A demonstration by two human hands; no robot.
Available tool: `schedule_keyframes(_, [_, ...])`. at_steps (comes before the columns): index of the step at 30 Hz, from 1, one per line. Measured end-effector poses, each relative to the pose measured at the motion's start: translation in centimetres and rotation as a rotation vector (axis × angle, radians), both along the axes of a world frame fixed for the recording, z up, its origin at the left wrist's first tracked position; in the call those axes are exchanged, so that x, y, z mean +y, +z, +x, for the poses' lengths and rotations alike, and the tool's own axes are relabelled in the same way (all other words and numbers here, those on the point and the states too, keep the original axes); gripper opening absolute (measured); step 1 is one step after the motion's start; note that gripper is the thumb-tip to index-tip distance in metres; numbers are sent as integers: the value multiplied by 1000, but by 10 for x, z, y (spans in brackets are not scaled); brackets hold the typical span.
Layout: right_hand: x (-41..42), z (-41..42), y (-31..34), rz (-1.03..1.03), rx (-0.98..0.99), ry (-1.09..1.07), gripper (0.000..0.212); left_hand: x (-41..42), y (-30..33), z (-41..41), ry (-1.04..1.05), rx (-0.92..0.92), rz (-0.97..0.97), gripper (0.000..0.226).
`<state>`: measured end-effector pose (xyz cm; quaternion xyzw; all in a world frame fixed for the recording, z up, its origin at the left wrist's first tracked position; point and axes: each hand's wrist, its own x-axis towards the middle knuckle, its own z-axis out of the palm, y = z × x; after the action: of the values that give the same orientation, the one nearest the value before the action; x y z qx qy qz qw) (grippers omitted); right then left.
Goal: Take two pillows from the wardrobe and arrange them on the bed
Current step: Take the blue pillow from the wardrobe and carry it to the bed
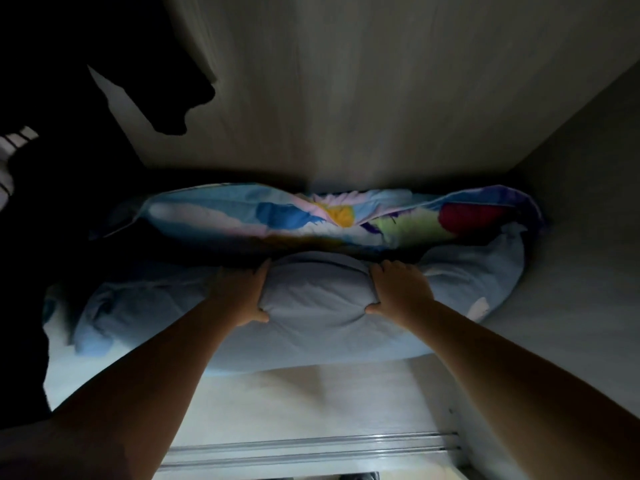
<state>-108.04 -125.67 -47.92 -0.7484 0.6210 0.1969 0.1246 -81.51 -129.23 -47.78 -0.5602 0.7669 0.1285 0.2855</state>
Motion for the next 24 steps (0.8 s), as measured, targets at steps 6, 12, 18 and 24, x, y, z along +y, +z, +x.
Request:
schedule_keyframes(6, [21,-8,9,81,-50,-37,53,24,9,-15,55,-58,-54,33])
schedule_keyframes(12, [33,-8,68,77,-63,-22,52,37,68,-3,-94,-107,-181,28])
schedule_keyframes(18, [43,-9,172,-26,-84,-104,52,25,166,-7,-161,-56,-262,33])
schedule_keyframes(24, [67,0,263,-132,-119,-226,46,13,260,-14,-274,-82,-351,29])
